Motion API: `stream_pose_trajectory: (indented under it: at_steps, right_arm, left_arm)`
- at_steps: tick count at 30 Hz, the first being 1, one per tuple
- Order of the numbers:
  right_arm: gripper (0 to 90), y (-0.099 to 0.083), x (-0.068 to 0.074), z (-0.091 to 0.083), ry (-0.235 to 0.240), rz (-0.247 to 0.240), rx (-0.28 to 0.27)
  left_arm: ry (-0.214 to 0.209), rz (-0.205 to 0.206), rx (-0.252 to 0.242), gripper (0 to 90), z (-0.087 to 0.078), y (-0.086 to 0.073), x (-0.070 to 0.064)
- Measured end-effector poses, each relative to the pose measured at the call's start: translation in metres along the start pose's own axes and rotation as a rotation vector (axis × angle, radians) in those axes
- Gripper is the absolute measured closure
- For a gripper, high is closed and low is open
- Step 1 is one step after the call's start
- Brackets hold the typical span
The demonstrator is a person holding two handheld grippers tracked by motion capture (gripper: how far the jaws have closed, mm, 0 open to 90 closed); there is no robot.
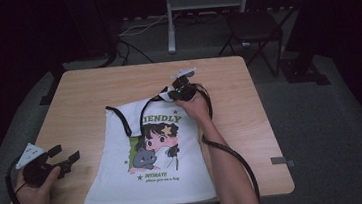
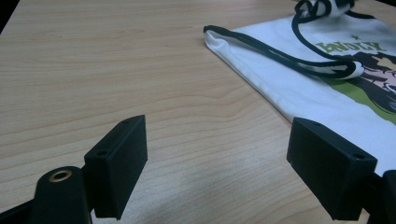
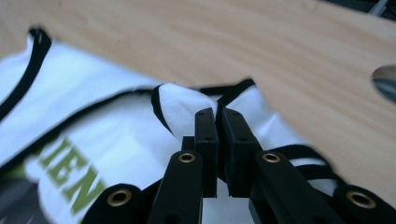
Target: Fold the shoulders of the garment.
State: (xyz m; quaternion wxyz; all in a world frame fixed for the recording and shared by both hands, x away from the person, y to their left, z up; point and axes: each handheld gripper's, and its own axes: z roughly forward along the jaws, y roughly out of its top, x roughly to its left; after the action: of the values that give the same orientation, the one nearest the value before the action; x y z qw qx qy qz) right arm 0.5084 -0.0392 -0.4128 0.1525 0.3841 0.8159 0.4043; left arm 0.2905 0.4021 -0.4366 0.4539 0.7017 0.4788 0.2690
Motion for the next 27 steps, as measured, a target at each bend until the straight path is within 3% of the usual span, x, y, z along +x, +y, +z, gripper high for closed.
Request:
stream_pose_trajectory:
  at_steps: [22, 27]
  right_arm:
    - [85.8, -0.039, 0.05, -0.029, 0.025, -0.145, -0.008]
    - [85.7, -0.044, 0.058, -0.038, 0.038, -0.144, -0.033]
  left_arm:
    - [0.003, 0.023, 0.0, 19.6, -0.001, 0.0, -0.001]
    - [0.006, 0.032, 0.003, 19.6, -0.001, 0.0, -0.002]
